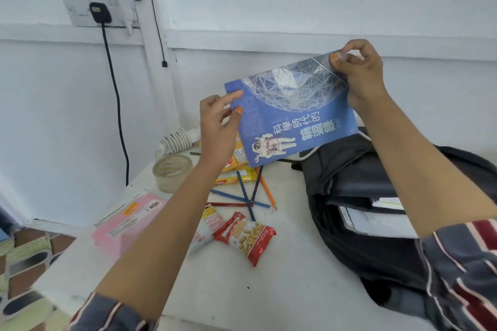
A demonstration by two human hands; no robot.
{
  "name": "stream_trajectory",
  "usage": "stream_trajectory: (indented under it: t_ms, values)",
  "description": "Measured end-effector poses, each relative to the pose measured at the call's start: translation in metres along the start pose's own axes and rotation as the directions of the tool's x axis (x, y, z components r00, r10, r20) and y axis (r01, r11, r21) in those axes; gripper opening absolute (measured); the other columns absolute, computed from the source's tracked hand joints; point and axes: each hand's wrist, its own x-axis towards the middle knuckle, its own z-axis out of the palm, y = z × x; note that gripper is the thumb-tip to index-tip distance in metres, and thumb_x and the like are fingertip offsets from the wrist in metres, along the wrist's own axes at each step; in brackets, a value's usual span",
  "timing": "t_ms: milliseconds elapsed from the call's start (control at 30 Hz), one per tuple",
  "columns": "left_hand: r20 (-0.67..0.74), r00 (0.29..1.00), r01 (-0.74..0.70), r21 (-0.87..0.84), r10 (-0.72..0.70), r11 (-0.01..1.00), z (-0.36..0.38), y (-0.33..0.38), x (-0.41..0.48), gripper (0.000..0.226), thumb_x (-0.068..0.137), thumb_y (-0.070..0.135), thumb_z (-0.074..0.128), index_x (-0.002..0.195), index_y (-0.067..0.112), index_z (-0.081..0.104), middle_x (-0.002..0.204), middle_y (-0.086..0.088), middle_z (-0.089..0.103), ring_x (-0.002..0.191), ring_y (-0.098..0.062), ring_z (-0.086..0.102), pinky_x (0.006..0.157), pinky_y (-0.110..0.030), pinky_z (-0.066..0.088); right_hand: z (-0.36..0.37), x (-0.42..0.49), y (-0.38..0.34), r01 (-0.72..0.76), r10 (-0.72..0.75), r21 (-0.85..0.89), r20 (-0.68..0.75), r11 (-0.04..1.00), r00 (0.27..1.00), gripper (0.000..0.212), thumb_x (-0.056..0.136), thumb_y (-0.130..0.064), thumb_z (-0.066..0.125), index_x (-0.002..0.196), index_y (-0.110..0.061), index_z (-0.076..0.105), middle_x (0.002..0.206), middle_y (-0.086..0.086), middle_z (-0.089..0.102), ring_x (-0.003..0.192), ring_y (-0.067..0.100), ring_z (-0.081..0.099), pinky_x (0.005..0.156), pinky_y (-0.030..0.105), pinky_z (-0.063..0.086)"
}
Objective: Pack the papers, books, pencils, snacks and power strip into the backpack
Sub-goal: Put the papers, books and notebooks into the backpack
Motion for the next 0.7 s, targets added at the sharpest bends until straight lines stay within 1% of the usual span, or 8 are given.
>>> stream_trajectory:
  t_ms: [67, 133, 233, 300, 367, 467, 567, 700]
  values:
    - [0.079, 0.996, 0.041, -0.045, -0.038, 0.998, 0.008, 0.008, -0.009, 0.031, 0.093, 0.007, 0.053, 0.112, 0.03, 0.059, 0.12, -0.003, 0.046, 0.094, -0.007, 0.056, 0.086, -0.024, 0.049, -0.009, -0.016, -0.009, -0.033, 0.034, 0.012, -0.048, 0.999, 0.998, 0.028, 0.083, 0.009, 0.06, 0.072, -0.015, 0.052, 0.057, -0.007, 0.065, 0.058, 0.006, 0.061, 0.061, 0.018, 0.048]
    - [0.202, 0.976, 0.1, -0.061, -0.086, 0.993, 0.016, 0.017, -0.021, 0.033, 0.093, 0.005, 0.052, 0.118, 0.027, 0.056, 0.124, 0.007, 0.053, 0.105, 0.004, 0.054, 0.094, -0.02, 0.046, -0.02, -0.034, -0.017, -0.079, 0.079, 0.01, -0.09, 0.997, 0.993, 0.029, 0.082, 0.011, 0.059, 0.069, -0.015, 0.053, 0.055, -0.007, 0.065, 0.057, 0.005, 0.061, 0.059, 0.016, 0.046]
    - [0.286, 0.938, 0.244, -0.145, -0.195, 0.959, 0.026, 0.023, -0.043, 0.039, 0.091, 0.0, 0.052, 0.116, 0.029, 0.057, 0.125, 0.007, 0.056, 0.121, -0.013, 0.052, 0.102, -0.035, 0.044, -0.041, -0.064, -0.03, -0.137, 0.132, -0.037, -0.118, 0.99, 0.984, 0.028, 0.082, 0.008, 0.061, 0.068, -0.016, 0.055, 0.053, -0.009, 0.064, 0.052, 0.003, 0.058, 0.053, 0.015, 0.044]
    - [0.28, 0.922, 0.333, -0.214, -0.269, 0.919, 0.032, 0.029, -0.058, 0.042, 0.09, -0.004, 0.053, 0.117, 0.027, 0.057, 0.127, 0.002, 0.056, 0.115, -0.013, 0.057, 0.095, -0.031, 0.05, -0.059, -0.086, -0.039, -0.182, 0.175, -0.077, -0.083, 0.98, 0.981, 0.025, 0.084, 0.005, 0.061, 0.07, -0.016, 0.058, 0.054, -0.01, 0.062, 0.047, 0.003, 0.053, 0.048, 0.015, 0.042]
    - [0.287, 0.899, 0.407, -0.262, -0.332, 0.875, 0.04, 0.038, -0.075, 0.044, 0.089, -0.006, 0.052, 0.121, 0.024, 0.055, 0.122, 0.001, 0.059, 0.097, -0.006, 0.063, 0.078, -0.021, 0.055, -0.081, -0.108, -0.045, -0.21, 0.211, -0.122, -0.006, 0.97, 0.978, 0.023, 0.084, 0.005, 0.06, 0.071, -0.015, 0.061, 0.062, -0.009, 0.064, 0.055, 0.005, 0.056, 0.054, 0.017, 0.047]
    - [0.348, 0.843, 0.511, -0.282, -0.409, 0.812, 0.054, 0.047, -0.101, 0.044, 0.089, -0.006, 0.051, 0.122, 0.024, 0.055, 0.109, 0.006, 0.063, 0.082, -0.004, 0.068, 0.064, -0.02, 0.056, -0.112, -0.145, -0.049, -0.311, 0.328, -0.155, 0.099, 0.938, 0.94, 0.031, 0.081, 0.003, 0.063, 0.065, -0.023, 0.07, 0.072, -0.011, 0.067, 0.064, 0.006, 0.062, 0.061, 0.02, 0.052]
    - [0.431, 0.772, 0.59, -0.211, -0.468, 0.779, 0.067, 0.049, -0.121, 0.042, 0.089, -0.005, 0.052, 0.118, 0.025, 0.059, 0.108, 0.003, 0.065, 0.08, -0.009, 0.069, 0.064, -0.024, 0.057, -0.143, -0.181, -0.048, -0.418, 0.441, -0.171, 0.131, 0.892, 0.888, 0.031, 0.08, 0.005, 0.061, 0.078, -0.025, 0.072, 0.09, -0.01, 0.068, 0.072, 0.006, 0.067, 0.065, 0.022, 0.056]
    - [0.534, 0.699, 0.623, -0.128, -0.476, 0.772, 0.091, 0.051, -0.141, 0.04, 0.088, -0.006, 0.052, 0.118, 0.021, 0.06, 0.105, -0.001, 0.066, 0.081, -0.012, 0.067, 0.066, -0.022, 0.057, -0.177, -0.221, -0.053, -0.529, 0.553, -0.219, 0.067, 0.82, 0.83, 0.033, 0.083, 0.009, 0.058, 0.098, -0.019, 0.066, 0.109, -0.005, 0.062, 0.077, 0.01, 0.069, 0.067, 0.025, 0.058]
